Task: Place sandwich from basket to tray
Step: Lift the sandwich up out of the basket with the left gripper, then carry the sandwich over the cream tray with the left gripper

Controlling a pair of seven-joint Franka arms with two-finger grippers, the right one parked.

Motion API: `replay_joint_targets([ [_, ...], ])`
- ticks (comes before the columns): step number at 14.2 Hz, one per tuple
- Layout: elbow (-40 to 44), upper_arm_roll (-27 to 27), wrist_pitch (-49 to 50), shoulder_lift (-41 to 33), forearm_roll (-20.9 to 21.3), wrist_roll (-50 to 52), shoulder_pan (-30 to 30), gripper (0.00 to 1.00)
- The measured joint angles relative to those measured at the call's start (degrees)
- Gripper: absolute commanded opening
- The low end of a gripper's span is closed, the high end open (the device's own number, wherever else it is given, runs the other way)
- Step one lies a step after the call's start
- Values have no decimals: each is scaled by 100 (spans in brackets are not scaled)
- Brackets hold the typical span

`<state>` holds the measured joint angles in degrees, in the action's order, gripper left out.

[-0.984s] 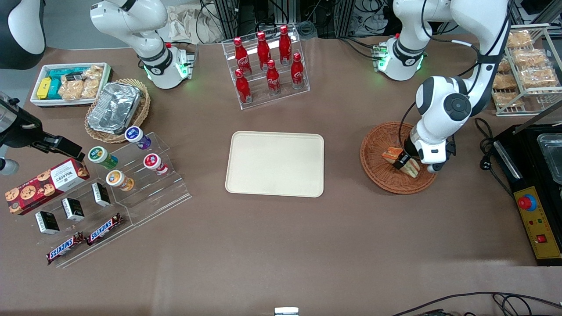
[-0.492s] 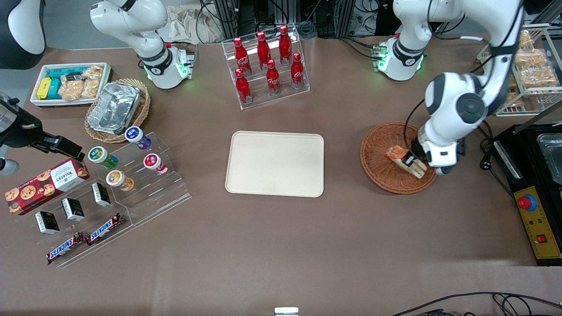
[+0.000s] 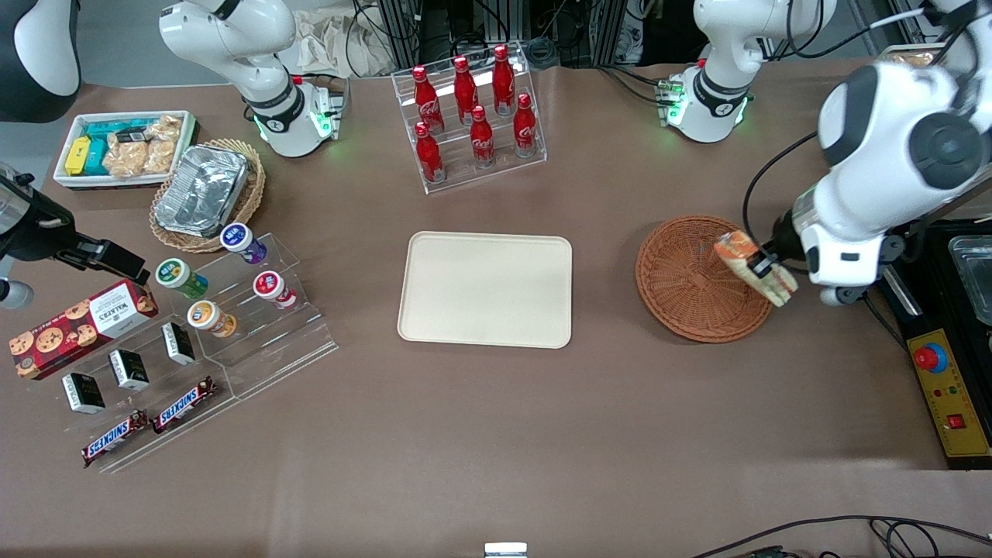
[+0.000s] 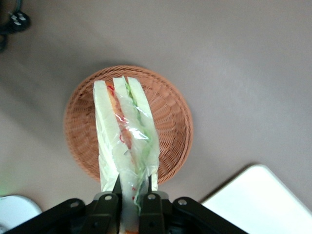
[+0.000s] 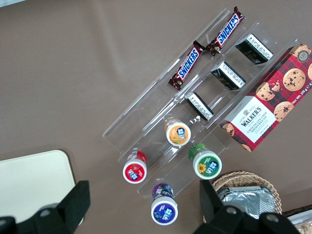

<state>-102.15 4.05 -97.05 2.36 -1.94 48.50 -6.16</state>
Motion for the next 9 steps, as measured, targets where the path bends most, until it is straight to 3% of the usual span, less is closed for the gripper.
replay_joint_targets([
  [4, 806, -105, 885, -2, -2, -633, 7, 0],
  [9, 840, -19, 1046, 5, -2, -954, -39, 0],
])
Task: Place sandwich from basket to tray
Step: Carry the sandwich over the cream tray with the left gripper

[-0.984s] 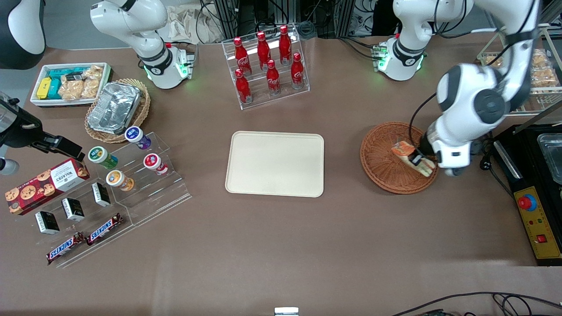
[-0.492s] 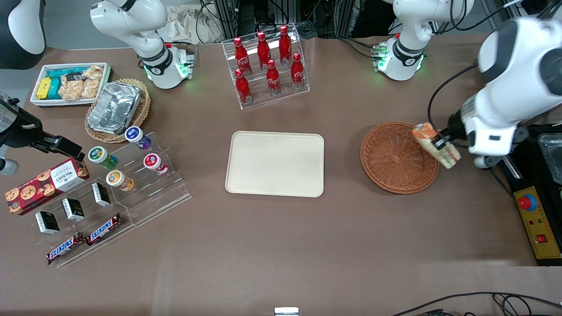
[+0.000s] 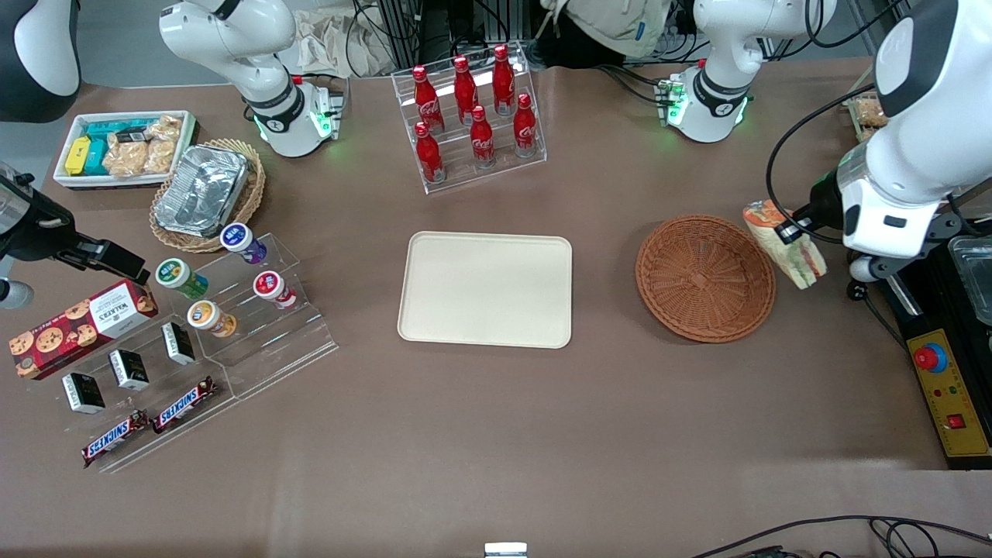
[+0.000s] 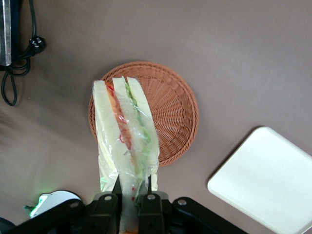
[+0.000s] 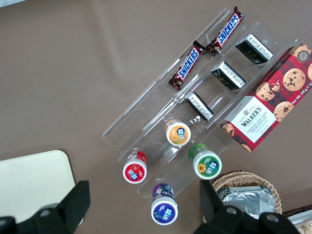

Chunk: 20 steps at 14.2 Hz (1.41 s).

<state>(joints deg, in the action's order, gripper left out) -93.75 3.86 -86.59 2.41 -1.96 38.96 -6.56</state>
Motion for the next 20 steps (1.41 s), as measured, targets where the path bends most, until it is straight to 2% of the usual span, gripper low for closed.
replay_joint_targets([
  [9, 4, 1309, -67, 301, -14, -58, -94, 0],
  [13, 0, 1867, -930, 772, -10, 100, -228, 0],
  [15, -93, 1927, -1638, 1067, 32, 145, -511, 0],
  [18, -658, 1939, -3042, 1429, 132, 123, -819, 0],
  [20, -964, 1944, -3594, 1626, 149, -60, -976, 0],
])
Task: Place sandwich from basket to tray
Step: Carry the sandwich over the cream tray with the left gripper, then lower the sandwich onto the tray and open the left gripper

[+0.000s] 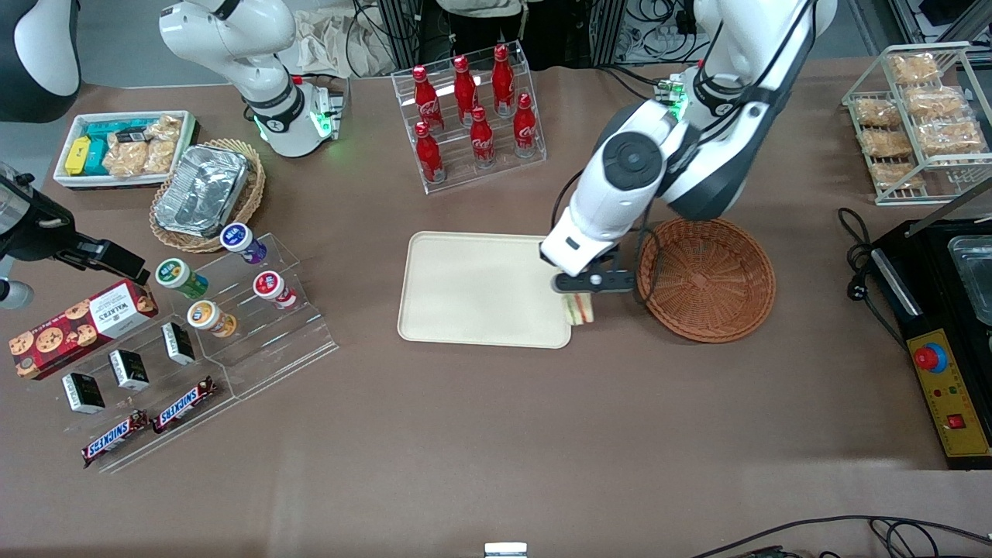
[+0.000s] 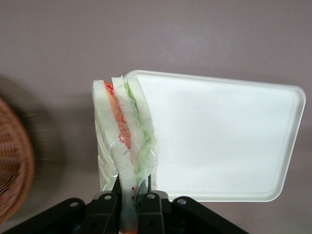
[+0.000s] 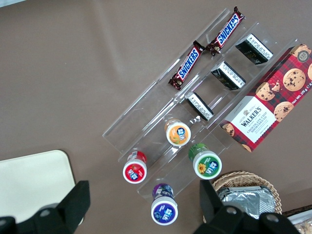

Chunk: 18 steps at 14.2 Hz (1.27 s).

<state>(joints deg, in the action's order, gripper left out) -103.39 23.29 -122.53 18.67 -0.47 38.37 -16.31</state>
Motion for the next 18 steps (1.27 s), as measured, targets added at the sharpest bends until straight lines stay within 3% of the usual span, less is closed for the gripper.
replay_joint_targets([
  [9, -647, -10, -1538, 833, 194, -596, -213, 1],
  [10, -681, -14, -1604, 918, 307, -614, -212, 37],
  [11, -686, -21, -1622, 978, 390, -615, -210, 98],
  [15, -618, -121, -1513, 880, 491, -622, -174, 100],
  [18, -527, -367, -1029, 413, 497, -613, -55, 100],
])
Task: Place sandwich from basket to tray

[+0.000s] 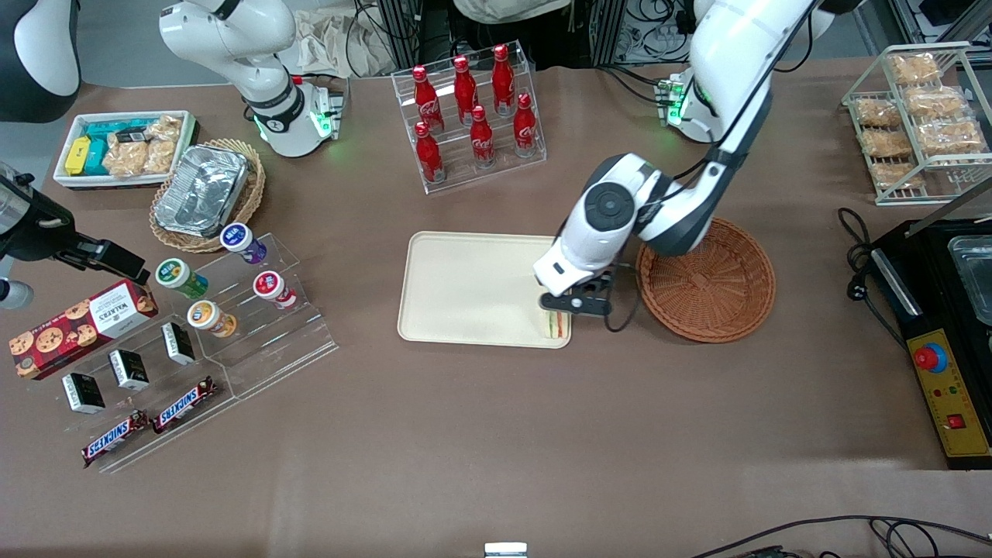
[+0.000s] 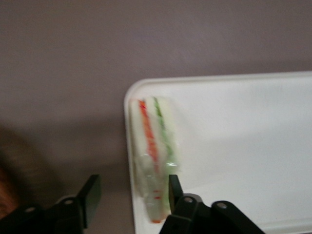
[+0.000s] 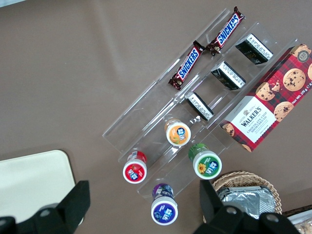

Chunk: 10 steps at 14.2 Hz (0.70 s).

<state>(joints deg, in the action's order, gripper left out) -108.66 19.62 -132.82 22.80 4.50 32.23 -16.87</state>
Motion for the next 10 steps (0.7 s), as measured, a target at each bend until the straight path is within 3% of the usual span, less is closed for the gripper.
replay_joint_targets([
  [5, 22, -207, 1138, -749, 55, 80, 582, 100],
  [10, 138, -1099, 1967, -1435, 117, -390, 579, 100],
])
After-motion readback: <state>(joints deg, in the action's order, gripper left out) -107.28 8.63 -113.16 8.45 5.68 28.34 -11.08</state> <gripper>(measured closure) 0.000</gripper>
